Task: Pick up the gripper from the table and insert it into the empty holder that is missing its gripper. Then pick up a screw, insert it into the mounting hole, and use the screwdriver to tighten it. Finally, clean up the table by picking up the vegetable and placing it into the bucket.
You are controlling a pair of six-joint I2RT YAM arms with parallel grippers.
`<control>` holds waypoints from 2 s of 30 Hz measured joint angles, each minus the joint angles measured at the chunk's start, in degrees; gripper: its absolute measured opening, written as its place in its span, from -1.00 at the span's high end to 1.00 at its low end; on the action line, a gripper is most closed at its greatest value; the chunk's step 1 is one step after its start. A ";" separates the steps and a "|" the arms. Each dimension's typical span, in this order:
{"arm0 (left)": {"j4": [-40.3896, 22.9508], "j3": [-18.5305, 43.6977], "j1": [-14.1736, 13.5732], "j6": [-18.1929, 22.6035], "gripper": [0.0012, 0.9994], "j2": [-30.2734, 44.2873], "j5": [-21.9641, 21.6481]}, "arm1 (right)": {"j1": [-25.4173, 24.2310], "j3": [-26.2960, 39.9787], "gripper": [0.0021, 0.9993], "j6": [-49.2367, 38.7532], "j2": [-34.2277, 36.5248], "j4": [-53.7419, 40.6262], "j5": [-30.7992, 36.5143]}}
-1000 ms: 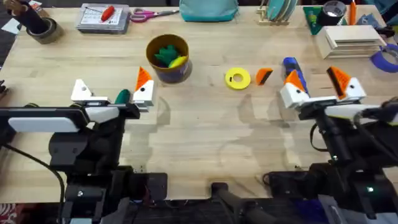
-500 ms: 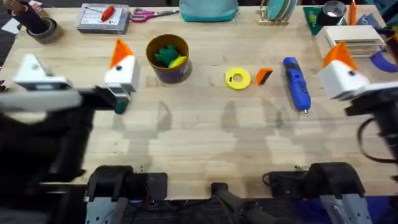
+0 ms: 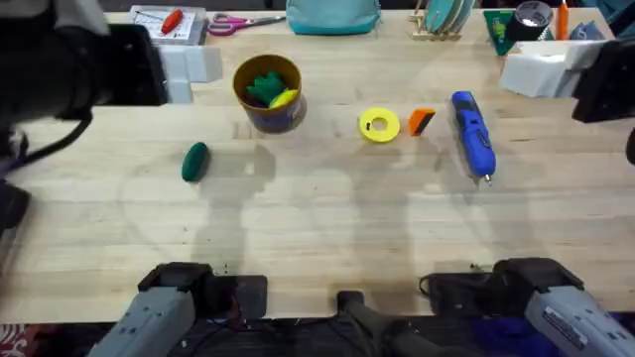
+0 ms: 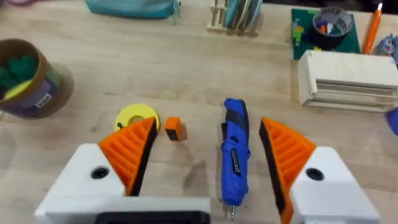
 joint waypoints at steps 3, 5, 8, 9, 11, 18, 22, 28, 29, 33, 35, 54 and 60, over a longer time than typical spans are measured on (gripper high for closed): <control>-4.04 2.68 0.00 -0.04 -0.97 5.39 0.04 | 0.00 9.70 -0.99 -0.15 7.53 -16.91 -0.04; -6.26 3.65 0.00 -0.04 -0.97 8.19 0.04 | 0.00 15.61 -0.99 -0.26 15.89 -19.70 -0.01; -8.10 4.07 0.00 -0.04 -0.97 11.61 0.26 | 0.00 17.33 -0.99 -0.23 24.96 -22.67 0.00; -8.46 4.07 0.00 -0.04 -0.97 12.57 0.34 | 0.00 17.22 -0.99 -0.23 26.88 -23.56 0.00; -8.72 4.07 0.00 -0.04 -0.97 13.97 0.46 | 0.00 17.00 -0.99 -0.24 28.91 -24.04 0.00; -8.29 4.09 0.00 -0.04 -0.97 14.93 0.46 | 0.00 17.03 -0.99 -0.24 27.66 -23.85 0.48; -8.33 4.09 0.00 -0.04 -0.97 14.93 0.46 | 0.00 17.03 -0.99 -0.22 27.52 -23.80 0.48; -10.16 4.11 0.00 -0.04 -0.97 14.93 0.67 | 0.00 17.03 -0.99 -0.22 27.52 -22.07 0.48; -11.18 4.13 0.02 -0.04 -0.97 14.93 0.68 | 0.00 17.03 -0.99 -0.22 27.52 -21.95 0.48; -14.99 4.24 1.30 -0.04 -0.97 15.47 0.94 | 0.00 17.03 -0.99 -0.22 27.52 -21.50 0.48; -17.01 4.39 3.15 -0.02 -0.97 16.44 0.96 | 0.00 17.03 -0.99 -0.22 27.52 -21.18 0.48; -12.63 -5.02 10.95 4.32 -0.97 19.26 0.57 | 0.00 17.03 -0.99 -0.17 27.52 -20.65 0.48; -7.87 -7.44 13.50 5.41 -0.97 22.87 0.42 | 0.00 17.03 -0.99 -0.15 27.52 -20.83 0.48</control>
